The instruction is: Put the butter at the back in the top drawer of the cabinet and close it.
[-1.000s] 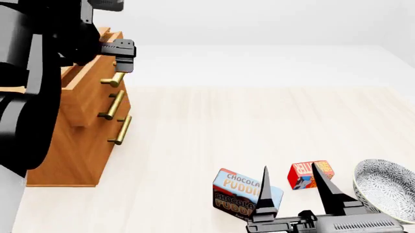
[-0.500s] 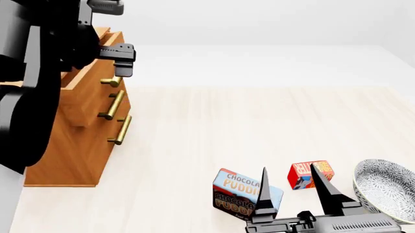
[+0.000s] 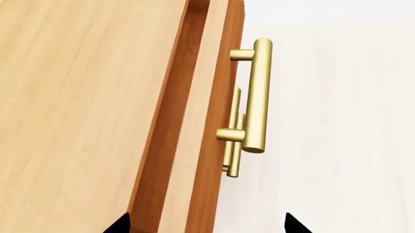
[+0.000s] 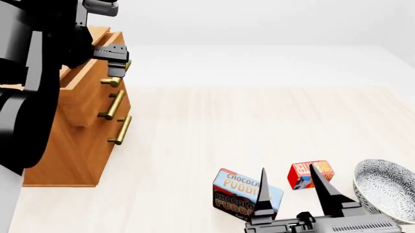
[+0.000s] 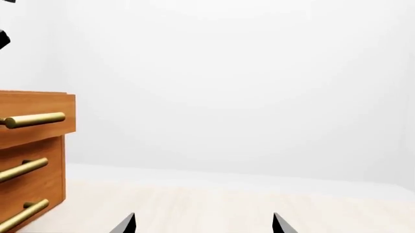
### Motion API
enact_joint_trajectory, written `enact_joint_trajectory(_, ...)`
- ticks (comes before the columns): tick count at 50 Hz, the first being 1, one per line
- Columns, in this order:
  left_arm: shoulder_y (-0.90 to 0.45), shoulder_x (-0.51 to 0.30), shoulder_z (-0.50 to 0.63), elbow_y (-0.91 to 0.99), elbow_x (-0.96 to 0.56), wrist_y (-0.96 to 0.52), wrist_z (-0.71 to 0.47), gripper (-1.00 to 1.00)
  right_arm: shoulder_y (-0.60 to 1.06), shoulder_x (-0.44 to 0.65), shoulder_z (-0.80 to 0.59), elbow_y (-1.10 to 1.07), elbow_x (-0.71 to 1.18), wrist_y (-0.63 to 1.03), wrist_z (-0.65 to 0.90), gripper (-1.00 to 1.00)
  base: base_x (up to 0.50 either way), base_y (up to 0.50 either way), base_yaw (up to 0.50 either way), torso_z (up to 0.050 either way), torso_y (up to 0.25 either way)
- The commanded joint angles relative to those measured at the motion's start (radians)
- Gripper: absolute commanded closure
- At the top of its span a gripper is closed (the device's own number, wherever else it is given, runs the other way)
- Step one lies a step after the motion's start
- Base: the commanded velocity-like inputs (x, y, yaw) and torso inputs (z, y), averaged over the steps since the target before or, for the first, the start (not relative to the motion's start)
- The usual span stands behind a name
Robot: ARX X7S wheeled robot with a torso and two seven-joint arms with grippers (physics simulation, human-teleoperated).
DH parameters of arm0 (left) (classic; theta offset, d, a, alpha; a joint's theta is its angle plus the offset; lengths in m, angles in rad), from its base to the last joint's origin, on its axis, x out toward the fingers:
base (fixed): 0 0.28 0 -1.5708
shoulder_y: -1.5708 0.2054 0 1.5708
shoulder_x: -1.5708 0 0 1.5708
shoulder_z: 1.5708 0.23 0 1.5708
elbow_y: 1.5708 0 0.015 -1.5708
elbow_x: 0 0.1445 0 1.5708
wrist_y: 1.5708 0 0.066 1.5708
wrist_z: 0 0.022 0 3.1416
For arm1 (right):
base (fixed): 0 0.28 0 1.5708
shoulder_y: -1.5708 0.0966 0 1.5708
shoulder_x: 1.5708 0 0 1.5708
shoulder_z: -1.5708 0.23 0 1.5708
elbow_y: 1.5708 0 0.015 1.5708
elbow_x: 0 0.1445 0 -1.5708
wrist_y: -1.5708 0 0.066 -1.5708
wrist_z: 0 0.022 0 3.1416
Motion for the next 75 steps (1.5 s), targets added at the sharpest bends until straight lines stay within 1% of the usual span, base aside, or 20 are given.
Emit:
enact_joint_trajectory(1, 0.012, -0.006, 0.000, 0.000, -0.002, 0.018, -0.010, -1.00, 0.000, 0.001, -0.005, 0.011, 0.001, -0.009, 0.002, -1.00, 0.00, 0.00, 0.00, 0.000, 0.000)
enact_joint_trajectory(11, 0.035, -0.012, -0.026, 0.000, -0.003, 0.029, -0.012, -1.00, 0.002, 0.001, -0.010, 0.022, 0.001, -0.015, 0.003, -1.00, 0.00, 0.00, 0.00, 0.000, 0.000)
enact_joint_trajectory(23, 0.059, -0.027, -0.073, 0.000, -0.003, 0.037, -0.042, -1.00, 0.005, 0.002, -0.014, 0.031, 0.004, -0.019, 0.006, -1.00, 0.00, 0.00, 0.00, 0.000, 0.000)
enact_joint_trajectory(48, 0.122, -0.029, -0.087, 0.000, -0.001, 0.069, -0.061, -1.00, 0.000, 0.010, -0.026, 0.040, 0.002, -0.031, 0.009, -1.00, 0.00, 0.00, 0.00, 0.000, 0.000)
enact_joint_trajectory(75, 0.156, -0.038, -0.162, 0.000, -0.004, 0.068, -0.108, -1.00, 0.007, 0.015, -0.036, 0.038, 0.004, -0.022, 0.017, -1.00, 0.00, 0.00, 0.00, 0.000, 0.000)
